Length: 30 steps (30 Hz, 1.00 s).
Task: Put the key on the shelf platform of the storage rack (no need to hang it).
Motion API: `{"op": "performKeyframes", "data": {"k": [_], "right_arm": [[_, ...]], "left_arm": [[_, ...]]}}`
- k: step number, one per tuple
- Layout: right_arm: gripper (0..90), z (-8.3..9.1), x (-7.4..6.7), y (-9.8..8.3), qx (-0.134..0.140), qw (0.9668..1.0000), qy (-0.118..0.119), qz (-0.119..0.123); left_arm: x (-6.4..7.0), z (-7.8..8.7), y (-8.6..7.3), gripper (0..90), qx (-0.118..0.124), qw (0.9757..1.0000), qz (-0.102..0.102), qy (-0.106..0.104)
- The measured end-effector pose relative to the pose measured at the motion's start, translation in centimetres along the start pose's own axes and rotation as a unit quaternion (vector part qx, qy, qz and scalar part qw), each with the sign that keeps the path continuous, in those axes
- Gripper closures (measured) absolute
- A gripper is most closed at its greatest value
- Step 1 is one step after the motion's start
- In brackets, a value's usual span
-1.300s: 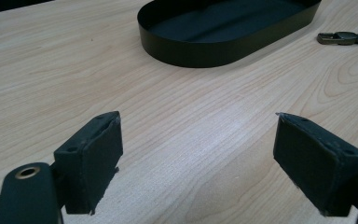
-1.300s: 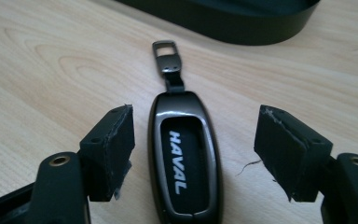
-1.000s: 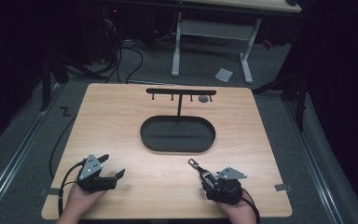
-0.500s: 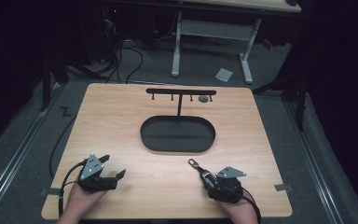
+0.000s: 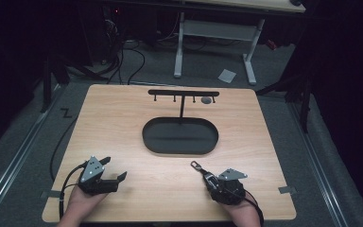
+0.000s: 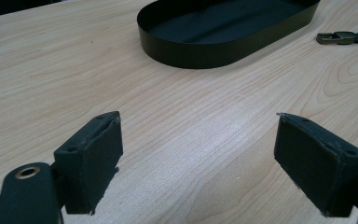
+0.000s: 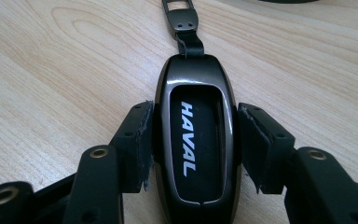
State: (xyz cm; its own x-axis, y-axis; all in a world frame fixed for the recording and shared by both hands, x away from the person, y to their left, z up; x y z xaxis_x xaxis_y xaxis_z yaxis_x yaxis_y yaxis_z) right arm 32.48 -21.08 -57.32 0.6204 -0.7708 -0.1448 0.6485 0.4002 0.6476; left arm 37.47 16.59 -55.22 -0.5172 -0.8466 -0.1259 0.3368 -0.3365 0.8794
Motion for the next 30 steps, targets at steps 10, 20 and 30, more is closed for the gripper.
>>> {"op": "performKeyframes", "data": {"k": [10, 20, 30], "right_arm": [[48.6, 0.7, 0.0, 0.5, 0.018, 0.9998, -0.006, -0.006], [48.7, 1.6, 0.0, 1.3, 0.032, 0.9994, -0.002, -0.015], [48.6, 2.9, 0.5, 3.5, 0.042, 0.999, -0.009, -0.013]], "left_arm": [[-0.1, -0.1, 0.0, 16.1, -0.001, 1.0, 0.001, 0.002], [-0.2, 0.0, 0.1, 16.1, 0.002, 1.0, 0.001, 0.003], [-0.2, 0.2, 0.2, 16.1, 0.004, 1.0, 0.0, -0.001]]}}
Point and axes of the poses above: each handheld gripper's, and its own axes: z roughly backward along the jaws, y roughly out of its top, x roughly to its right, the point moved 7 cm from there along -z, roughly forward along the jaws, and after that the axes turned 13 degrees about y, right-handed, at the moved point
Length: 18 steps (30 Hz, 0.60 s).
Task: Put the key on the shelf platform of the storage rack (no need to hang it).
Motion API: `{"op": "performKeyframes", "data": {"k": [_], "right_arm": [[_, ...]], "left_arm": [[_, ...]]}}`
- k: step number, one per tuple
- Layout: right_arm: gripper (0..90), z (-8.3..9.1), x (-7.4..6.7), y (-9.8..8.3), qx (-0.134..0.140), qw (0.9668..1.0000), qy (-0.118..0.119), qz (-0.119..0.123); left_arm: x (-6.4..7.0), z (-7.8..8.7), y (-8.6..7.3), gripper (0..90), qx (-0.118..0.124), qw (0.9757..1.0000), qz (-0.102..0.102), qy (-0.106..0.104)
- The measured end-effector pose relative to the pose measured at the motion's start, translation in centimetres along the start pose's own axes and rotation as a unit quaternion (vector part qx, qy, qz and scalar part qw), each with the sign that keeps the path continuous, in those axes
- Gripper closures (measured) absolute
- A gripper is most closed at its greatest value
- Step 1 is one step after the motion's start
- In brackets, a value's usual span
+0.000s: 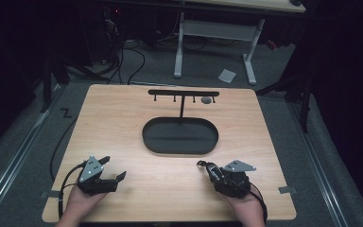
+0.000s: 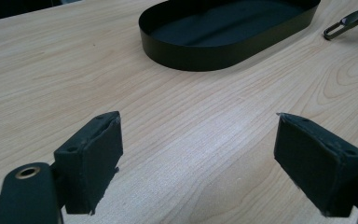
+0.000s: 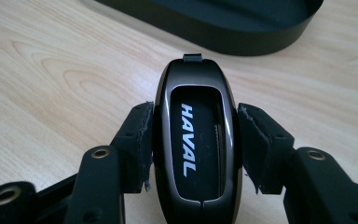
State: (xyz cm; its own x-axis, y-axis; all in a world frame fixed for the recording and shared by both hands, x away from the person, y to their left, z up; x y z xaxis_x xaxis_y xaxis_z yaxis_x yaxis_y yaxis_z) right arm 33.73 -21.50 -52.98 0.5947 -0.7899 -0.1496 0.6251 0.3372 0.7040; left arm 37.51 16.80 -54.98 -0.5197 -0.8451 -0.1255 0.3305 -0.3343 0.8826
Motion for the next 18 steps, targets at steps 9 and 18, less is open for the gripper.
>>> {"op": "performKeyframes", "data": {"k": [9, 18], "right_arm": [[48.7, 0.6, 0.5, 2.4, 0.001, 0.9999, -0.01, 0.005], [48.8, 1.0, 0.8, 3.6, -0.003, 0.9997, -0.024, 0.007]], "left_arm": [[0.1, 0.0, 0.1, 16.1, 0.003, 1.0, 0.001, -0.004], [0.1, 0.1, 0.2, 16.1, 0.005, 1.0, 0.003, -0.006]]}}
Point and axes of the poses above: each handheld gripper's, and its own axes: z roughly backward along the jaws, y roughly out of its top, x roughly to its right, the point moved 7 cm from there along -z, roughly forward along the jaws, and after that the axes turned 13 degrees about y, right-handed, at the moved point
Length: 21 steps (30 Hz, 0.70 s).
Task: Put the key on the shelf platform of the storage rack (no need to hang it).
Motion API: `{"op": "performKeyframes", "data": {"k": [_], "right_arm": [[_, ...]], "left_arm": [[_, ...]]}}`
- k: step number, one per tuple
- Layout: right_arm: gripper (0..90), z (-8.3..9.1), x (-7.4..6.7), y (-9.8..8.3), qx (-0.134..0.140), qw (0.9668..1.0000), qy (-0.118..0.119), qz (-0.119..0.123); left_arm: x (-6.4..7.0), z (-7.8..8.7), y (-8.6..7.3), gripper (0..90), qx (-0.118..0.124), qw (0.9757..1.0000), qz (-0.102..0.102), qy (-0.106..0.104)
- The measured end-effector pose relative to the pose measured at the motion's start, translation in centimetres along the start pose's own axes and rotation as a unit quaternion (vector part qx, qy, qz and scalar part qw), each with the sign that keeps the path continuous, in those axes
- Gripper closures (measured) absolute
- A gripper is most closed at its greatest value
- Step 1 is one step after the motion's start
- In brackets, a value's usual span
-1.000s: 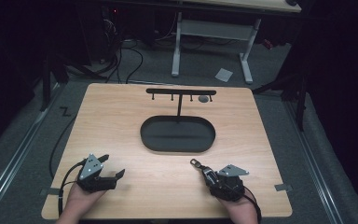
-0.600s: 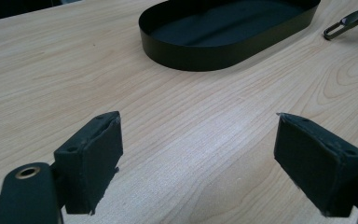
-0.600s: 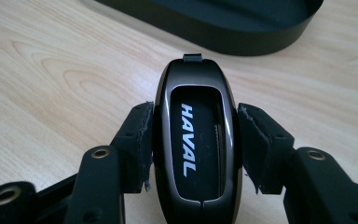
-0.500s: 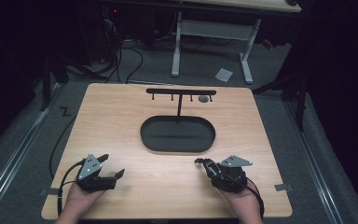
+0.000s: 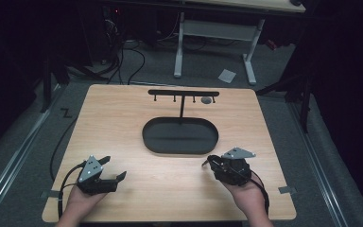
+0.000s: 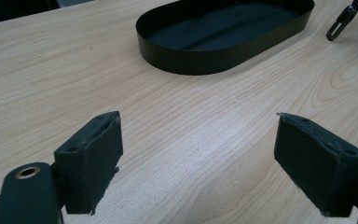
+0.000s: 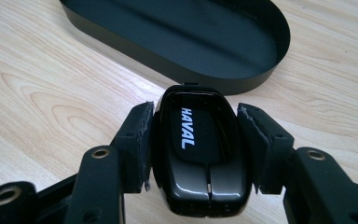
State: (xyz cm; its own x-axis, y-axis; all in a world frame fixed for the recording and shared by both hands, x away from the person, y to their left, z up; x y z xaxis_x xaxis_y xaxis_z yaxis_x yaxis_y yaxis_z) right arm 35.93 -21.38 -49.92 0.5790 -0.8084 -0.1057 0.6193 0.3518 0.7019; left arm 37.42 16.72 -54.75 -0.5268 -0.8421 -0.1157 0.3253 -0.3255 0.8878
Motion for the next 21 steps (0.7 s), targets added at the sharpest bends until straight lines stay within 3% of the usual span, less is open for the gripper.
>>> {"op": "performKeyframes", "data": {"k": [21], "right_arm": [[48.8, 1.1, 1.4, 3.7, 0.014, 0.9998, -0.009, 0.007]], "left_arm": [[0.1, -0.1, 0.0, 16.1, -0.002, 1.0, -0.001, 0.0]]}}
Point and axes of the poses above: each handheld gripper's, and its own axes: z roughly backward along the jaws, y roughly out of its top, x roughly to its right, the point moved 7 cm from there along -z, roughly forward along the jaws, and after that the axes turned 13 degrees about y, right-handed, at the moved point
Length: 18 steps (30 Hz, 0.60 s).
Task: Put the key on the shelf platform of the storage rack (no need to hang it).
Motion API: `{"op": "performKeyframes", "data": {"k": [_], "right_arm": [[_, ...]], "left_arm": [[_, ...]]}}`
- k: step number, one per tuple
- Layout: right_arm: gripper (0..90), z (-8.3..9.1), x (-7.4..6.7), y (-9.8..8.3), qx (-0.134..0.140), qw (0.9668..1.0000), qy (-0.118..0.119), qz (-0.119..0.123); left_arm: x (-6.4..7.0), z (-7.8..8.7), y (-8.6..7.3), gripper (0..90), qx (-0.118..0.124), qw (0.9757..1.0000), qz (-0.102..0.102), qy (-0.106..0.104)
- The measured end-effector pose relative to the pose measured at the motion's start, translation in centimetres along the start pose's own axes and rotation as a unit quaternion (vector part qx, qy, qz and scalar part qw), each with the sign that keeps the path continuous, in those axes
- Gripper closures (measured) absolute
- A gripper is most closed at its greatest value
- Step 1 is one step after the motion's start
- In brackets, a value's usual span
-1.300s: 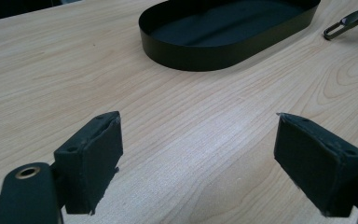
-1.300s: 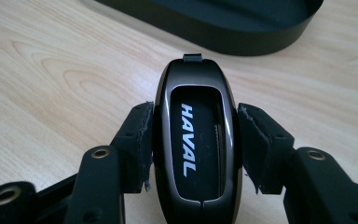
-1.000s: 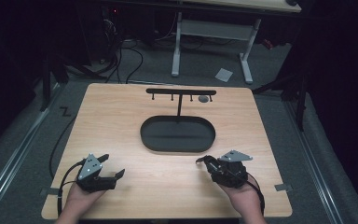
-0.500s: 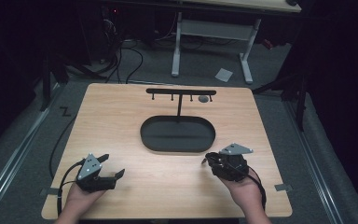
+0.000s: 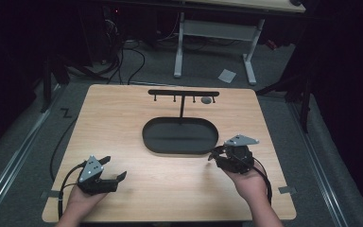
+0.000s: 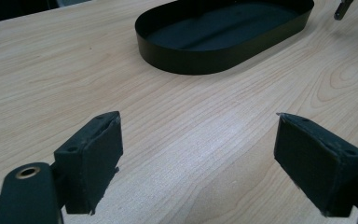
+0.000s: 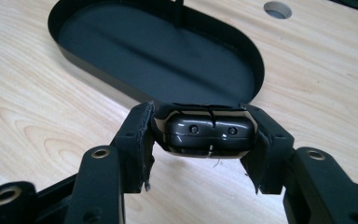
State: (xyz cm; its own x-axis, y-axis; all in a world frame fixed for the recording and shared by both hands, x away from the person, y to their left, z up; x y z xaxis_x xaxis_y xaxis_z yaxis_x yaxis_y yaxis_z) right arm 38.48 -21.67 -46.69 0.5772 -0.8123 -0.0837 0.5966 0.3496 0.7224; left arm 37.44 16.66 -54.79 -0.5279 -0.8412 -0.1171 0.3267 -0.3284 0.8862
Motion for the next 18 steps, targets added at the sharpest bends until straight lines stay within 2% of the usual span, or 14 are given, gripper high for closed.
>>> {"op": "performKeyframes", "data": {"k": [4, 10, 18], "right_arm": [[48.8, -0.1, 0.4, 1.0, 0.001, 1.0, -0.001, -0.006], [48.7, -0.4, 0.7, 2.9, 0.004, 1.0, -0.008, 0.004], [48.7, -2.0, 1.4, 4.6, -0.003, 0.9999, -0.012, 0.003]], "left_arm": [[0.0, 0.0, 0.0, 16.2, 0.0, 1.0, 0.0, -0.001], [0.0, 0.0, 0.0, 16.2, 0.002, 1.0, 0.001, -0.001], [-0.1, 0.1, 0.1, 16.2, 0.003, 1.0, 0.004, 0.0]]}}
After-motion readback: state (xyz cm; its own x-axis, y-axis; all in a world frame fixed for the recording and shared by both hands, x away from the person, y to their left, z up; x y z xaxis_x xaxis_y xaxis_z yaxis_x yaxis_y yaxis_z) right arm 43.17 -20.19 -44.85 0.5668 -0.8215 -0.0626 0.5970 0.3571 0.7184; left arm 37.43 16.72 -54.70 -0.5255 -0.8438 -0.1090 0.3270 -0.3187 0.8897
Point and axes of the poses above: each handheld gripper's, and its own axes: z roughly backward along the jaws, y roughly out of its top, x roughly to its right, the point moved 7 cm from there along -z, roughly forward along the jaws, and after that the axes turned 13 degrees about y, right-handed, at the moved point
